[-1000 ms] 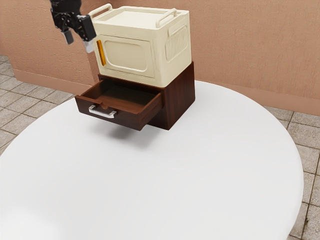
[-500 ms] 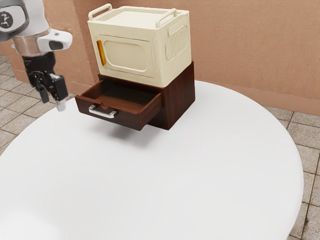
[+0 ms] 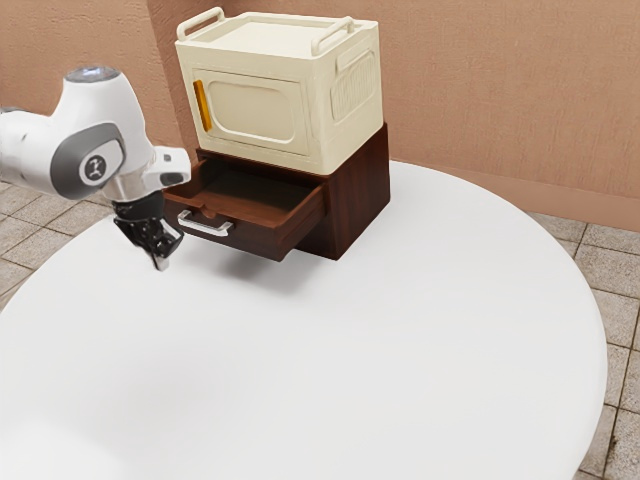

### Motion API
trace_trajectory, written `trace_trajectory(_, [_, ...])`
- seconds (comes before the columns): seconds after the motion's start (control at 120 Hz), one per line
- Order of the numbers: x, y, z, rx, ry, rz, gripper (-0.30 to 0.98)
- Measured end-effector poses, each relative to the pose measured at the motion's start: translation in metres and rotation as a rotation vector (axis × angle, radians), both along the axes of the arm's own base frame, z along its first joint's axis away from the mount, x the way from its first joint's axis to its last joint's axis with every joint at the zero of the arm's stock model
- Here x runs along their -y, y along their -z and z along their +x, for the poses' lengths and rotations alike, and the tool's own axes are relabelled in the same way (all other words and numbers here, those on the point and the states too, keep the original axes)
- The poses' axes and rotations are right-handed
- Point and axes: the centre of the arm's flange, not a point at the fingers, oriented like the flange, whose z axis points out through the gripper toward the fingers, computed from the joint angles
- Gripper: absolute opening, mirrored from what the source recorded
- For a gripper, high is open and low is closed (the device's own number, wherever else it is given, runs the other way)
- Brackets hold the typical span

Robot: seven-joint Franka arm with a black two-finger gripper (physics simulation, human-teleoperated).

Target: Push the drawer handle with one arm to close the drawer

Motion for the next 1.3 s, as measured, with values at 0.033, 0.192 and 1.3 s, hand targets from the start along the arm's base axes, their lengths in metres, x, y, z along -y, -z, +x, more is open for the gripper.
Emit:
trace_trajectory(0.033, [-0.002, 0.006, 0.004, 0.005, -0.005, 0.001, -0.08])
trace_trajectory(0.192, [-0.026, 0.026, 0.020, 0.032, -0.049, 0.004, -0.09])
trace_trajectory(1.3, [-0.078, 0.059, 0.128, 0.141, 0.008, 0.011, -0.10])
